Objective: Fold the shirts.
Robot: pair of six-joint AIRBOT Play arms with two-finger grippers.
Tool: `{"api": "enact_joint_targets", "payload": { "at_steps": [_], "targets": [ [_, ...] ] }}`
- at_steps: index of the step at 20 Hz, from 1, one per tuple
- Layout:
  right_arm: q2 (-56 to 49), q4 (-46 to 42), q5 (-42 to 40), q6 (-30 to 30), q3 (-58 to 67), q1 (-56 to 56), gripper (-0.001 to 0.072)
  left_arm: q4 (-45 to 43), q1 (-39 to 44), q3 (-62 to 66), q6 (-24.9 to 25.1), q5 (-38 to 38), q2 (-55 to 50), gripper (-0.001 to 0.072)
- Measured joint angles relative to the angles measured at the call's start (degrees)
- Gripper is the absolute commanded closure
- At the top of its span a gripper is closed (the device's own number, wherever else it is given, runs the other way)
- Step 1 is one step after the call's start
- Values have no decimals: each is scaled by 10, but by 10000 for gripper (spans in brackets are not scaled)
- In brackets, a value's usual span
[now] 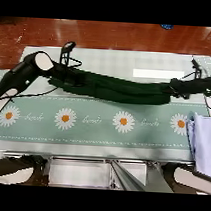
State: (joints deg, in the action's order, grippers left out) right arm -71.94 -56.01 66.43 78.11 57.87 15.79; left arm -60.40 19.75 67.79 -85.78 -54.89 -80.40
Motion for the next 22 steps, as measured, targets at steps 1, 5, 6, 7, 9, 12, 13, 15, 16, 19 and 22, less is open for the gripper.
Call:
{"api": "enact_joint_targets", "payload": {
  "at_steps": [1, 5, 6, 7, 9, 12, 13, 15, 16, 19, 22],
  "targets": [
    [46, -14, 10, 8, -17, 0, 689, 14, 12, 5, 8, 1, -16, 689],
    [222, -30, 45, 41, -70, 0, 688, 57, 78, 55, 17, 7, -100, 689],
    [257, -28, 59, 47, -78, 0, 688, 65, 99, 73, 13, 7, -122, 689],
    [287, -24, 70, 53, -82, 0, 688, 68, 119, 92, 6, 10, -141, 689],
    [337, -14, 89, 62, -89, 0, 689, 75, 161, 135, -3, 18, -180, 689],
    [379, 4, 104, 74, -93, 0, 689, 83, 223, 203, -23, 20, -235, 689],
    [386, 12, 106, 74, -94, 0, 689, 83, 242, 219, -28, 16, -251, 689],
    [394, 30, 109, 74, -94, 0, 688, 86, 279, 244, -32, 11, -278, 689],
    [397, 37, 109, 72, -95, 0, 689, 90, 296, 252, -36, 6, -290, 689],
    [402, 52, 109, 70, -95, 0, 688, 99, 326, 267, -38, -5, -306, 688],
    [403, 58, 109, 68, -95, -1, 689, 104, 312, 289, -38, -24, -310, 688]
  ]
}}
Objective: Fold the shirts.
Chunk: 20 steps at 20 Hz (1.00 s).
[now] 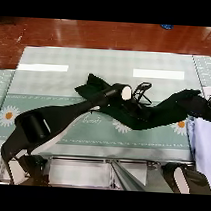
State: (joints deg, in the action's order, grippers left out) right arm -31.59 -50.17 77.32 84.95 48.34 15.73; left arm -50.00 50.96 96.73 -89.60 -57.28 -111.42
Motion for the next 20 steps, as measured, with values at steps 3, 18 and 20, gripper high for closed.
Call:
{"api": "enact_joint_targets", "payload": {
  "at_steps": [3, 18, 20],
  "targets": [
    [-3, 7, -6, 0, 0, -15, 689, -13, -65, 12, 1, -34, 21, 688],
    [-488, 92, -240, 0, 268, -360, 688, -268, -415, -319, -29, -92, 618, 688],
    [-560, 119, -248, -9, 318, -382, 688, -271, -422, -396, -63, -61, 683, 688]
  ]
}}
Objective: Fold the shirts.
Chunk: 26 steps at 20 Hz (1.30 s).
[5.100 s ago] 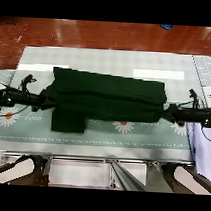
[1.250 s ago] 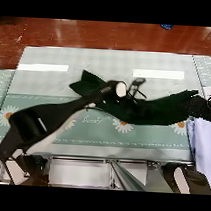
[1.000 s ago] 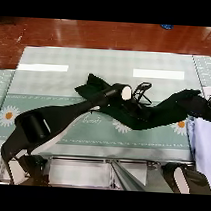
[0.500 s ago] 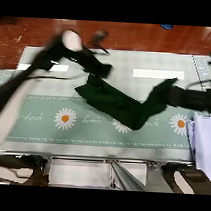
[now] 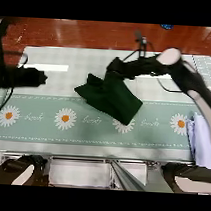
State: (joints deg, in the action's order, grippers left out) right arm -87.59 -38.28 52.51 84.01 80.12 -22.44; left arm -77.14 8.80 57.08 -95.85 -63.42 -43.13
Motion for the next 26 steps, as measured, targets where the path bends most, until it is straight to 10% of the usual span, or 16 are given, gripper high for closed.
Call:
{"api": "enact_joint_targets", "payload": {
  "at_steps": [4, 6, 15, 20, 26],
  "targets": [
    [-112, 35, -8, -9, 77, -37, 680, 33, -5, -113, -30, 40, 55, 688],
    [-149, 43, -14, -10, 98, -52, 289, 50, -7, -151, -31, 56, 59, 688],
    [-118, 64, 86, -34, 135, 42, 302, 88, -8, -208, -29, 125, 20, 687],
    [99, -199, 190, 37, 10, 136, 303, 92, -8, -210, -27, 134, 15, 688],
    [345, -373, 42, 209, -356, 174, 302, 94, -8, -211, -23, 134, 14, 688]
  ]
}}
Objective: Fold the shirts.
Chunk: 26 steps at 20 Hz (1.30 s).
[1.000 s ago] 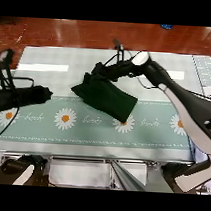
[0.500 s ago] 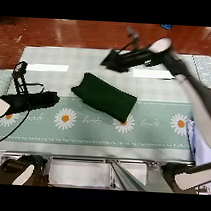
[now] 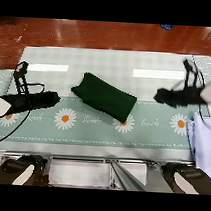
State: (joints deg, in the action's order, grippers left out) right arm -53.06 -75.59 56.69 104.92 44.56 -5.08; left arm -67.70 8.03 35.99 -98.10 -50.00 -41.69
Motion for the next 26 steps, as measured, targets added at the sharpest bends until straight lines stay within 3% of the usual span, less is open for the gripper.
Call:
{"api": "enact_joint_targets", "payload": {
  "at_steps": [2, 4, 10, 15, 16, 17, 18, 19, 23, 26],
  "targets": [
    [21, 48, -56, 11, -78, 15, 302, 1, 0, 0, 0, -3, 0, 688],
    [11, 130, -98, -26, -121, 24, 303, 2, 0, 0, 0, -6, 0, 688],
    [-112, 422, -130, -236, -158, 25, 302, 3, 0, 0, 0, -8, 0, 688],
    [-240, 535, -116, -334, -108, -18, 305, 14, 0, 0, 0, -8, 0, 688],
    [-261, 546, -111, -342, -92, -27, 323, 17, 0, 0, 0, -7, 0, 688],
    [-282, 555, -104, -347, -76, -36, 411, 19, 0, 0, -1, -7, 0, 688],
    [-300, 557, -102, -352, -60, -45, 581, 20, 0, 0, -1, -6, 0, 688],
    [-317, 556, -100, -357, -42, -53, 688, 21, 0, 0, -2, -4, 0, 688],
    [-346, 561, -59, -383, 56, -72, 689, 23, 0, 0, -2, 2, 0, 687],
    [-349, 501, -10, -359, 178, -79, 689, 24, 0, 0, -2, 5, -1, 688]
  ]
}}
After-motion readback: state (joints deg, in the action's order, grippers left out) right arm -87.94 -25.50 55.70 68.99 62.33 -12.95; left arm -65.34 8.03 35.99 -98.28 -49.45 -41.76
